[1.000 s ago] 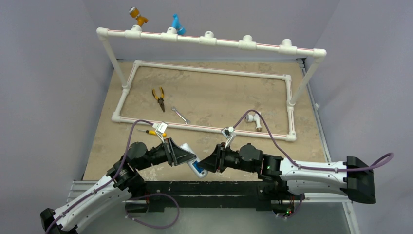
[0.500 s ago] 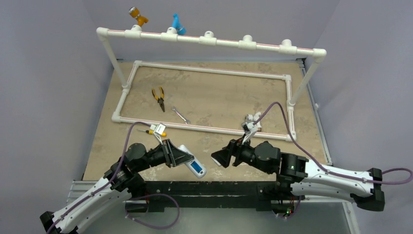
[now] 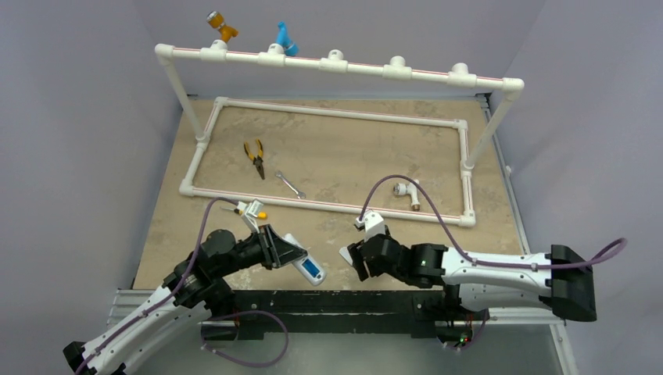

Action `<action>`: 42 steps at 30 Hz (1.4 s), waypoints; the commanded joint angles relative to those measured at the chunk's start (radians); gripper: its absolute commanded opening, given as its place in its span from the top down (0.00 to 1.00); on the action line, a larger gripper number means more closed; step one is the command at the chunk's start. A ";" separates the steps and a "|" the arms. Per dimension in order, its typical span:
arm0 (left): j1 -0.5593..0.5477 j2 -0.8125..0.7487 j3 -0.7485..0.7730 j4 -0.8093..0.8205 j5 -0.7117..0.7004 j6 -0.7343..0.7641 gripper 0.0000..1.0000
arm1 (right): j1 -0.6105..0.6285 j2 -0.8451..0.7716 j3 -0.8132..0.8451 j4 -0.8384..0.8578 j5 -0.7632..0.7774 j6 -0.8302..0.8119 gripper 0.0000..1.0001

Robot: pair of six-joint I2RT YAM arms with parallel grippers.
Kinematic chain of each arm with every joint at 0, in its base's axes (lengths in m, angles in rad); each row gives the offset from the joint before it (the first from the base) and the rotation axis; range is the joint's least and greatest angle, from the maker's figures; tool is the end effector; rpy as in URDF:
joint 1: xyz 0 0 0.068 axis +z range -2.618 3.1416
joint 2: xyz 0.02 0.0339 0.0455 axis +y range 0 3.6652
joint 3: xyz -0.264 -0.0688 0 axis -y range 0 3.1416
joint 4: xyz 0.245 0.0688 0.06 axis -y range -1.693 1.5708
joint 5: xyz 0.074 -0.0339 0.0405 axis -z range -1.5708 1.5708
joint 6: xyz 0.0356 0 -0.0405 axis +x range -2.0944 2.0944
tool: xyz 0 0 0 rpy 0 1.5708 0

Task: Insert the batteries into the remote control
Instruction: Pick up the battery cover at the center of the board.

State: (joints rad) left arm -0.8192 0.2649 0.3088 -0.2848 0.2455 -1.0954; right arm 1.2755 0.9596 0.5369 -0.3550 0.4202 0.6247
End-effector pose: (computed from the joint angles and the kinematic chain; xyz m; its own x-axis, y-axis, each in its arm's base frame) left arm 0.0707 -0.0883 0.2274 -0.8480 -0.3558 -0.3929 0.2533 0.3792 -0.8900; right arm 0.0699 0.1799 0.2092 -0.6270 -0.2265 -0.7454 -0.5205 0.8337 0.1846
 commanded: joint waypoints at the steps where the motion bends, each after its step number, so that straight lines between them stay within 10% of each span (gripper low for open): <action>1: 0.000 -0.016 0.043 0.013 -0.004 0.009 1.00 | 0.002 0.086 0.085 -0.023 0.037 -0.113 0.34; 42: 0.000 -0.003 0.032 0.066 0.029 -0.021 1.00 | 0.000 0.459 0.163 0.089 -0.016 -0.193 0.54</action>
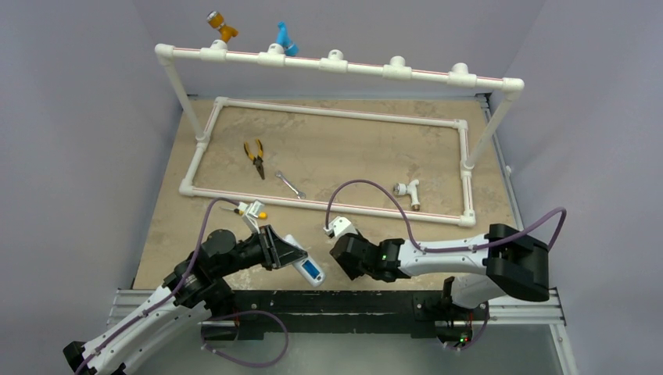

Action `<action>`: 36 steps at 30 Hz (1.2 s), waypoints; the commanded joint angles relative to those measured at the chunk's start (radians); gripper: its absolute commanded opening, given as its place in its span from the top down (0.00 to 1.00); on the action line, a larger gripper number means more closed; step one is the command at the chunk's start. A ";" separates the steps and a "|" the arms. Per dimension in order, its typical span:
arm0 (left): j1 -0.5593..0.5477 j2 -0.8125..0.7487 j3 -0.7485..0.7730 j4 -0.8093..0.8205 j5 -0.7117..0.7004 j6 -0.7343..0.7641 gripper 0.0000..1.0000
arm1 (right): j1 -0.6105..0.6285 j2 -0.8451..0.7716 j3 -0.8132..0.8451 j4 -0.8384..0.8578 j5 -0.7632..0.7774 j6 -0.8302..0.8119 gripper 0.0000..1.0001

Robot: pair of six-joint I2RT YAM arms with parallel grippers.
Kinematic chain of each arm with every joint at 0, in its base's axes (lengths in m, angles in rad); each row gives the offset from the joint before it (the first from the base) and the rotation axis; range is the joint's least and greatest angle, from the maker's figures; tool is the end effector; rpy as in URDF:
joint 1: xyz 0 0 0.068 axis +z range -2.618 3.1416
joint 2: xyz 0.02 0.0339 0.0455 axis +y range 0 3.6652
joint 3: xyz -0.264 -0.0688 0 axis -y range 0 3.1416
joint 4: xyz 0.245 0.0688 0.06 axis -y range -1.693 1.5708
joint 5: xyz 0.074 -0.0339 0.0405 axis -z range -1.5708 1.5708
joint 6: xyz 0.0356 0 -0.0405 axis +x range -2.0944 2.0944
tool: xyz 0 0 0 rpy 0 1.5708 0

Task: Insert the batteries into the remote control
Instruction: Pick up the battery cover at the center of the board.

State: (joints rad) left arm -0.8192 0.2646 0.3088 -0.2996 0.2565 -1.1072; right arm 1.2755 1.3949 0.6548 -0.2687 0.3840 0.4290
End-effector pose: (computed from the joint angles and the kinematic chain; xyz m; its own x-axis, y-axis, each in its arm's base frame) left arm 0.0700 -0.0882 0.2259 -0.8592 -0.3478 -0.3753 0.2367 0.3802 -0.8941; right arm 0.0862 0.2374 0.1620 -0.5688 -0.5445 -0.6164 -0.6514 0.7558 -0.0666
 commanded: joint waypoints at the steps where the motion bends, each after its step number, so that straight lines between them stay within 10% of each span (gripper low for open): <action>1: 0.001 -0.005 0.033 0.083 0.018 -0.009 1.00 | -0.001 0.033 0.047 0.003 0.015 0.001 0.54; 36: 0.000 -0.039 0.017 0.061 -0.006 -0.024 1.00 | -0.034 0.064 -0.009 -0.064 -0.076 0.115 0.59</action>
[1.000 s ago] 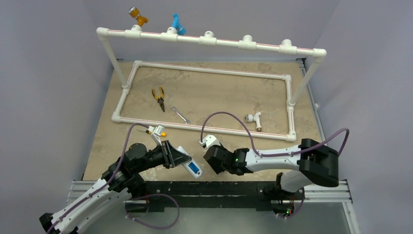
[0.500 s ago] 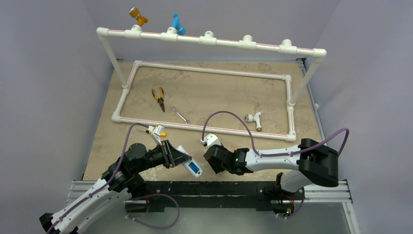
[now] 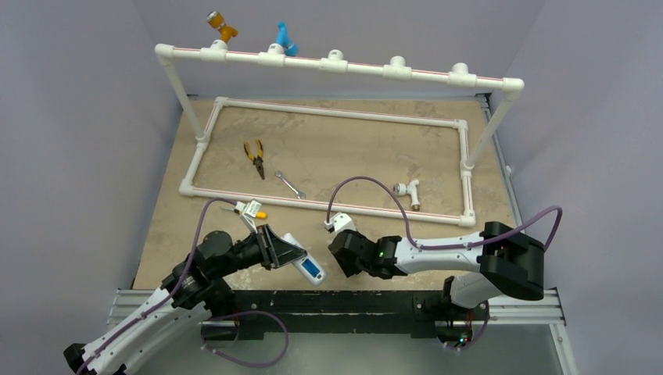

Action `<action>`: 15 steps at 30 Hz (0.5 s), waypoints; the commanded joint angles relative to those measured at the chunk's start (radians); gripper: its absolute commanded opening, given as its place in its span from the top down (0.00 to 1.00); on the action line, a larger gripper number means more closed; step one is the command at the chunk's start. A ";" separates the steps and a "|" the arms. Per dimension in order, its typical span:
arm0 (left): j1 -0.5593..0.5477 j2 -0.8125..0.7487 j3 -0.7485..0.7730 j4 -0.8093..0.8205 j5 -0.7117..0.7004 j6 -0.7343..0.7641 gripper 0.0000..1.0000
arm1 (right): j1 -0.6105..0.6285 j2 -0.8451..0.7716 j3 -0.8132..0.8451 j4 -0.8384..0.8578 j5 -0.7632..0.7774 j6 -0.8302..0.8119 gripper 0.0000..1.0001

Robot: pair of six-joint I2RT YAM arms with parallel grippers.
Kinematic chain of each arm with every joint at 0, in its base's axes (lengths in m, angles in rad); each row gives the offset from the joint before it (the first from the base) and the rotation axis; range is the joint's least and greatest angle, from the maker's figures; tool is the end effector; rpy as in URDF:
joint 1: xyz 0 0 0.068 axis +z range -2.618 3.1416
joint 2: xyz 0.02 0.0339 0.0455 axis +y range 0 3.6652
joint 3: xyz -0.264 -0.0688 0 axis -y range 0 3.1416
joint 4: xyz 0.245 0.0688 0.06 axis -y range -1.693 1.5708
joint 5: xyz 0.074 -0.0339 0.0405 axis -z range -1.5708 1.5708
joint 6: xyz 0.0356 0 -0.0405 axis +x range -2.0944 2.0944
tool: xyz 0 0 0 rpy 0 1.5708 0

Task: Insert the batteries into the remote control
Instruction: Pick up the battery cover at the center of the board.

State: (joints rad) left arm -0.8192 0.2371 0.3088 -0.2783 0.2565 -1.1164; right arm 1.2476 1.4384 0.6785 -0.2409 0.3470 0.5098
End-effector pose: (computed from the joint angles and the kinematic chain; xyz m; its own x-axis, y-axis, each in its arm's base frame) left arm 0.0682 -0.0862 0.2307 -0.8488 -0.3647 -0.3828 0.2587 0.3449 -0.9023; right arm 0.0947 0.2447 0.1594 -0.6401 -0.4661 -0.6107 -0.5970 0.8022 0.0134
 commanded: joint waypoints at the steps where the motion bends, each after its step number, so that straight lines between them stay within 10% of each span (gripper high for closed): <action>1: 0.001 -0.010 0.017 0.042 -0.007 -0.016 1.00 | -0.007 0.018 -0.034 -0.097 -0.040 0.039 0.59; 15: 0.001 -0.007 0.009 0.067 -0.001 -0.016 1.00 | -0.006 0.023 -0.020 -0.141 -0.022 0.058 0.69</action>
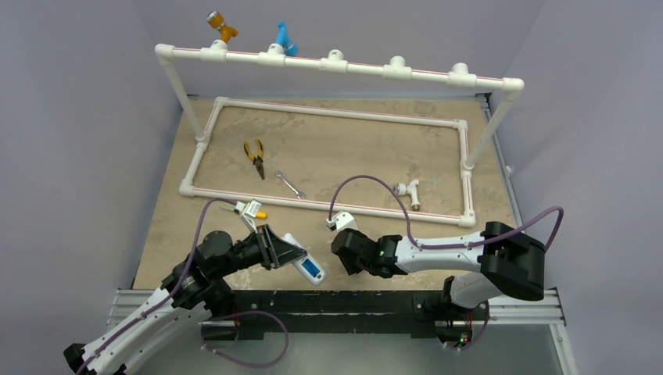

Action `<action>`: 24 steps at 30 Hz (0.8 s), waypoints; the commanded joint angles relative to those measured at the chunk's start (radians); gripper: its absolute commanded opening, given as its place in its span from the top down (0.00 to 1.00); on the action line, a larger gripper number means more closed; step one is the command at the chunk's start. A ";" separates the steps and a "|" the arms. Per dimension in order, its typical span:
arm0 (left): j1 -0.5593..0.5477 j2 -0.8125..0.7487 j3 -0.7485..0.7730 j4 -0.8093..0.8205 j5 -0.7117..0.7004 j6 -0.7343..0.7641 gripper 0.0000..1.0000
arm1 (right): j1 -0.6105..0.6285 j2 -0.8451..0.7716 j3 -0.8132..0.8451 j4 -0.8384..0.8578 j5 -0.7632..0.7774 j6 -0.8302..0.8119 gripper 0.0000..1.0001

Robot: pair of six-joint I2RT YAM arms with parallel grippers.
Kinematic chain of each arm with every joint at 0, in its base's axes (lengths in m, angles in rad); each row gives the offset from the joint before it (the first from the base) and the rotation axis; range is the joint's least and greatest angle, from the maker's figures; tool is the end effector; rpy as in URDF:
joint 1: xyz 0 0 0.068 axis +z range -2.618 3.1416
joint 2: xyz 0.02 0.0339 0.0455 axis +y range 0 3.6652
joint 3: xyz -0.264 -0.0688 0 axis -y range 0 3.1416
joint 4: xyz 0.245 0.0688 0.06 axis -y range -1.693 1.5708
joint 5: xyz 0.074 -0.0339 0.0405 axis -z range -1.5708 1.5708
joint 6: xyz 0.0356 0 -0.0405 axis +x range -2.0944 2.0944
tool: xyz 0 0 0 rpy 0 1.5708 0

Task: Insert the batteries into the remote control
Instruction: Pick up the battery cover at the center of the board.

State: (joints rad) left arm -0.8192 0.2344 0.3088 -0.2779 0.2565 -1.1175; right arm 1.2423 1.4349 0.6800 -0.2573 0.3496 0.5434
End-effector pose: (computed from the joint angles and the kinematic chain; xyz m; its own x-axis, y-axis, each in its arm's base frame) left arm 0.0680 -0.0860 0.2309 -0.8483 -0.3659 -0.3828 0.2597 0.3425 -0.9029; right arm 0.0957 0.2429 0.1598 -0.6637 -0.4415 -0.6038 -0.5696 0.8215 0.0254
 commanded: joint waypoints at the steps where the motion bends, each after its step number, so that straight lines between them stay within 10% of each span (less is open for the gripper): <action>1: 0.000 -0.004 0.010 0.066 -0.001 -0.013 1.00 | -0.001 0.021 -0.024 -0.124 -0.024 0.025 0.70; 24: -0.001 0.101 -0.020 0.154 -0.038 -0.070 1.00 | 0.001 -0.485 0.004 -0.254 0.084 -0.013 0.78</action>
State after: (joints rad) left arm -0.8192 0.3241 0.2947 -0.1978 0.2516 -1.1454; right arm 1.2427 1.0046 0.6121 -0.4622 0.4011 0.5613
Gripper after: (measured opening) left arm 0.258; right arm 0.277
